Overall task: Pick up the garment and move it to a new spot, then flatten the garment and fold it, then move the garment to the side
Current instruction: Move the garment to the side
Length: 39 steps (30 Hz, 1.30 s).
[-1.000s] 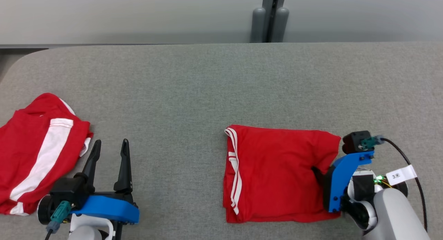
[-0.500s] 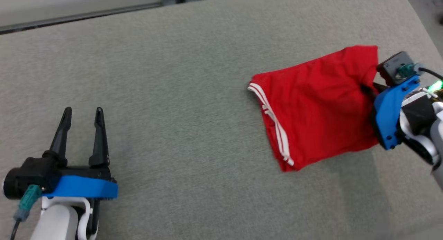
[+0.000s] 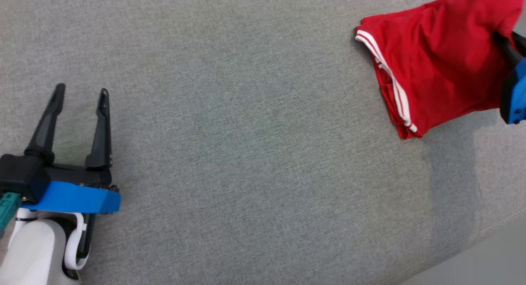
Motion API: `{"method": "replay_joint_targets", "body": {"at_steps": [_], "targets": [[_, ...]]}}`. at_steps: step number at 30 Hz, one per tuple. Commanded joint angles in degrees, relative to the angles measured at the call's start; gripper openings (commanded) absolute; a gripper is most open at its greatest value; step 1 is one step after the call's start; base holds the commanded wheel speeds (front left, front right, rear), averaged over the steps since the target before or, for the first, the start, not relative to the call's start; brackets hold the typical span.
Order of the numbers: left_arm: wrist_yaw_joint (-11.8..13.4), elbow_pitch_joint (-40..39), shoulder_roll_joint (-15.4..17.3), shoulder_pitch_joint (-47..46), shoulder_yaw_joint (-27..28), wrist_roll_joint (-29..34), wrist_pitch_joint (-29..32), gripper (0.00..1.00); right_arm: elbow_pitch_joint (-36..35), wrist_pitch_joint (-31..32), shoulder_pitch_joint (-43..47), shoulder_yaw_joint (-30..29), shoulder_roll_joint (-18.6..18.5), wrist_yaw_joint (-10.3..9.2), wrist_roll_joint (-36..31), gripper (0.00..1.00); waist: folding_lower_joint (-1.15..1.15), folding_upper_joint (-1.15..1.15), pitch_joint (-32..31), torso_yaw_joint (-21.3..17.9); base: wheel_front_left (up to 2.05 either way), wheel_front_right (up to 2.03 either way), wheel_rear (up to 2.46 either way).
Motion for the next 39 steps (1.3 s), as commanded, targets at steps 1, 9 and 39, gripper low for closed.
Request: {"method": "replay_joint_targets", "body": {"at_steps": [1,9,39], "targets": [[-0.02,-0.47,0.6,0.4,0.46,0.09,0.31,1.0,0.41,-0.88,-1.9,0.61,0.0,-0.05,-1.0,0.0,-0.01,0.0,0.28,0.07,0.0,0.0,0.0],[0.48,-1.45,0.9,0.72,0.32,-0.33,0.46,1.0,5.87,-5.87,-3.98,1.14,0.75,-0.08,-2.15,0.4,-0.01,0.0,0.11,1.56,0.0,0.0,0.0],[2.39,12.52,-9.81,17.01,-0.96,-3.42,-6.58,1.0,-21.09,-22.83,45.87,-23.58,27.29,-0.05,-5.11,1.0,-0.01,0.0,-29.55,16.85,0.0,0.0,0.0]]}}
